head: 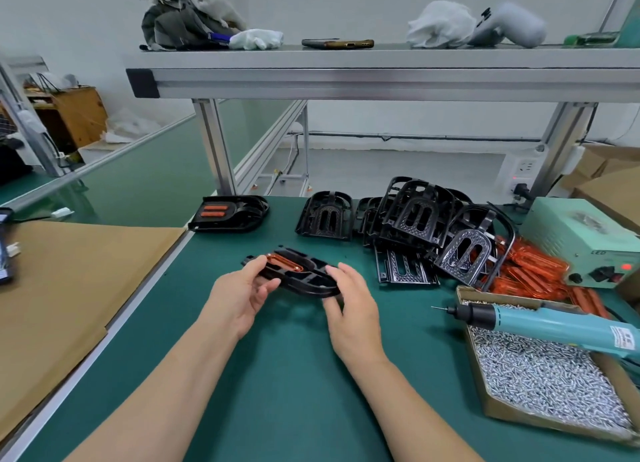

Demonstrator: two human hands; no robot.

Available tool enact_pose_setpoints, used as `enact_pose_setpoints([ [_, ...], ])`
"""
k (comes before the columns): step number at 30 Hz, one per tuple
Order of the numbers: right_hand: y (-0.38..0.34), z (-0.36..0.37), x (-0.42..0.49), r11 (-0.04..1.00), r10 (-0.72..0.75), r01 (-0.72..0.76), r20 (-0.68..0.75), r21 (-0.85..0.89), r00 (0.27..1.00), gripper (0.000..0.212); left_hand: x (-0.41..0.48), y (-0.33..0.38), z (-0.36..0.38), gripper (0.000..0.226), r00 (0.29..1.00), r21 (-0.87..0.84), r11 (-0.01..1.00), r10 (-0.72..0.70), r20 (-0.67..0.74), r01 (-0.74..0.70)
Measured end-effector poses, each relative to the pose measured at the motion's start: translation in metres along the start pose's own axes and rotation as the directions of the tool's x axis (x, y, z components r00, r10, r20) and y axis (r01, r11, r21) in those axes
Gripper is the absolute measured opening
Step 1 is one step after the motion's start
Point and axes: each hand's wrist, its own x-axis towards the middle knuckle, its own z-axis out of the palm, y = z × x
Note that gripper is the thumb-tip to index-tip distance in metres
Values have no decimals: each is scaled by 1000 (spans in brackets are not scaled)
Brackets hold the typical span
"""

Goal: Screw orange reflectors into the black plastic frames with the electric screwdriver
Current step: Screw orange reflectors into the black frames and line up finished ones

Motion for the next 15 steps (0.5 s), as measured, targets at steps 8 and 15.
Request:
enact_pose_setpoints([
  [8,8,-1,7,952,247,-223,-94,210,964,19,-2,-14,-6,46,946,378,874,325,17,-307],
  [15,8,-3,10,859,398,-363,-26,361,917,40,12,-23,-13,35,958,361,892,215,190,-272],
])
